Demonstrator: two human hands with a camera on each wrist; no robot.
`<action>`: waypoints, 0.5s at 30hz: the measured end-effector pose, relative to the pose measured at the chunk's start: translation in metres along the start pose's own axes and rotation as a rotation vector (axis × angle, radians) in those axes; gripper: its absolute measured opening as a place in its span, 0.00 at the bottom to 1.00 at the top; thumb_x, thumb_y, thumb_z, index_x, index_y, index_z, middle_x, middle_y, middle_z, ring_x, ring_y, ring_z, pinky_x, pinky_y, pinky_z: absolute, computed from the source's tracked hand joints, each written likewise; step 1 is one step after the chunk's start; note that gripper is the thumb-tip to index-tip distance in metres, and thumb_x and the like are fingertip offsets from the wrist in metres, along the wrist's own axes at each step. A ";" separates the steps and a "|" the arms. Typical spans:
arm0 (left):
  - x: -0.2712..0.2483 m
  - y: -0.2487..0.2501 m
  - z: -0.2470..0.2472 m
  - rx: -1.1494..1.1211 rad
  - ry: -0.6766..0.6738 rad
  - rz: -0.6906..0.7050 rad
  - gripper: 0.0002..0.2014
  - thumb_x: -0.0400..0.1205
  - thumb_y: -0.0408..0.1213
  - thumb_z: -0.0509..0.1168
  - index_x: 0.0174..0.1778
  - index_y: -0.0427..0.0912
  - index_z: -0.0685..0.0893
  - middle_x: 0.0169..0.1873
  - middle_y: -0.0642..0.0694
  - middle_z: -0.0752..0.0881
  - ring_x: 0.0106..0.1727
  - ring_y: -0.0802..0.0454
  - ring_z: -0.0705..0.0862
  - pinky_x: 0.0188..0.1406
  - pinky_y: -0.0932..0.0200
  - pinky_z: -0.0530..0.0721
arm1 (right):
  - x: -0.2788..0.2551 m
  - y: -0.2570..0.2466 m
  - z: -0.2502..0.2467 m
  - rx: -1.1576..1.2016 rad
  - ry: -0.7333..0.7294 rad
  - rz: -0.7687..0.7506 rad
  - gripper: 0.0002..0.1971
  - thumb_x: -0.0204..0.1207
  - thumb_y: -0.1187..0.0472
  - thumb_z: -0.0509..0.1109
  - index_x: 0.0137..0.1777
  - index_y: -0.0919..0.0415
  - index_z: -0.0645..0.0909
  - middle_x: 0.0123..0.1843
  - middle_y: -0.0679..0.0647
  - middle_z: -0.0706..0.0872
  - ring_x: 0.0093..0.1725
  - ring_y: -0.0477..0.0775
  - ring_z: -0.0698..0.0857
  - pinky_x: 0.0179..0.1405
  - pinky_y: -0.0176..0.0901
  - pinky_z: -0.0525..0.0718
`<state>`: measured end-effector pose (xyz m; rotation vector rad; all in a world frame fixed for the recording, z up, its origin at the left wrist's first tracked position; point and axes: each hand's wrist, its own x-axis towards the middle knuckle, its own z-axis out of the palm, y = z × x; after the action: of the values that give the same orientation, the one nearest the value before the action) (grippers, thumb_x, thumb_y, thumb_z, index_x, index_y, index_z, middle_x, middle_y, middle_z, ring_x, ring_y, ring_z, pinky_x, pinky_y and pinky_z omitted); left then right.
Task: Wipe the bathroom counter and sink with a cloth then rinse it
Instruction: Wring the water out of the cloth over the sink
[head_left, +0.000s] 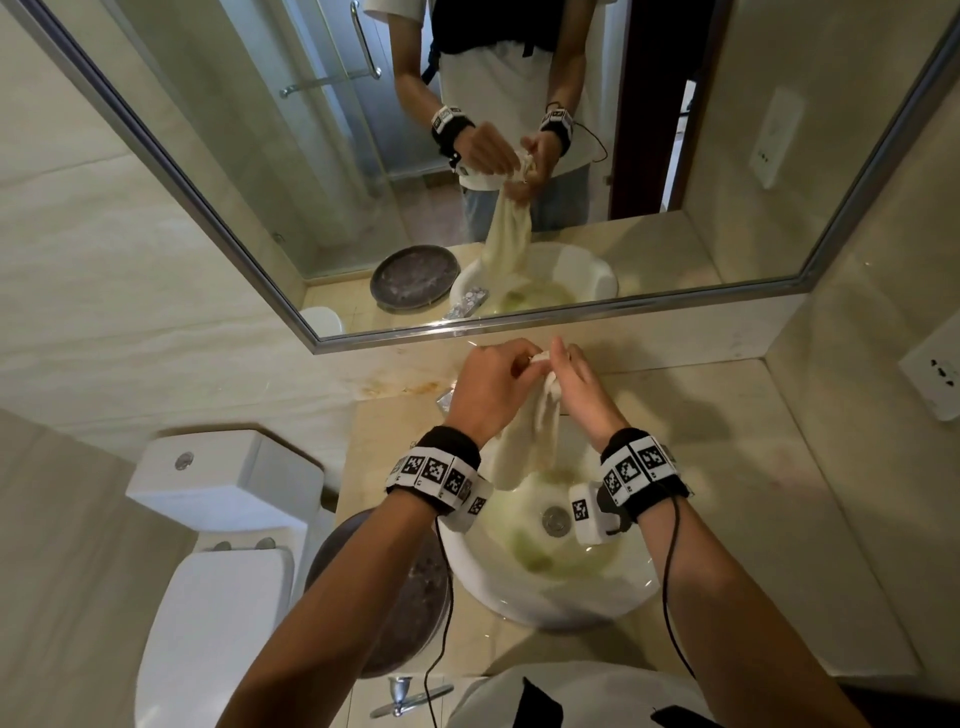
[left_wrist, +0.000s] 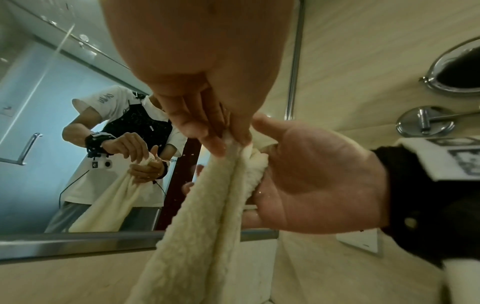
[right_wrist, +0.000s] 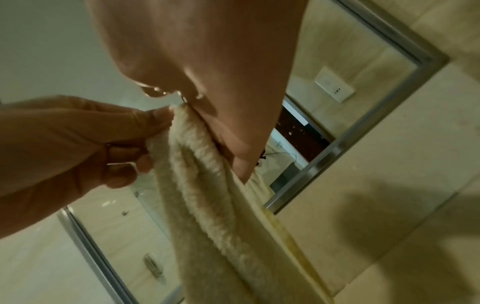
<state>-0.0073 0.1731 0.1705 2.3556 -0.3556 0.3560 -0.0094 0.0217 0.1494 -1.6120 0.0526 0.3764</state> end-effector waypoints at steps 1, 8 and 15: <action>0.000 0.001 -0.001 0.044 0.020 0.015 0.05 0.80 0.44 0.73 0.46 0.48 0.89 0.31 0.56 0.85 0.31 0.58 0.81 0.36 0.55 0.83 | 0.000 0.001 0.003 0.036 -0.006 -0.019 0.39 0.77 0.24 0.55 0.78 0.52 0.66 0.76 0.49 0.77 0.75 0.52 0.76 0.76 0.56 0.74; -0.014 -0.028 -0.014 -0.064 -0.291 -0.006 0.17 0.77 0.47 0.72 0.60 0.54 0.77 0.52 0.58 0.82 0.48 0.58 0.82 0.46 0.55 0.84 | -0.001 0.002 0.010 0.059 0.065 -0.174 0.15 0.71 0.51 0.84 0.45 0.58 0.83 0.38 0.48 0.87 0.37 0.43 0.84 0.39 0.38 0.82; -0.041 -0.041 0.017 -0.246 -0.578 -0.268 0.42 0.70 0.50 0.81 0.77 0.52 0.67 0.70 0.53 0.77 0.67 0.58 0.78 0.65 0.62 0.77 | -0.010 -0.021 0.018 0.094 0.089 -0.169 0.09 0.83 0.63 0.68 0.41 0.59 0.73 0.32 0.54 0.84 0.31 0.49 0.83 0.34 0.43 0.80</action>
<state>-0.0282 0.1962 0.1190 2.1842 -0.3197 -0.4814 -0.0175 0.0387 0.1721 -1.5267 0.0013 0.1691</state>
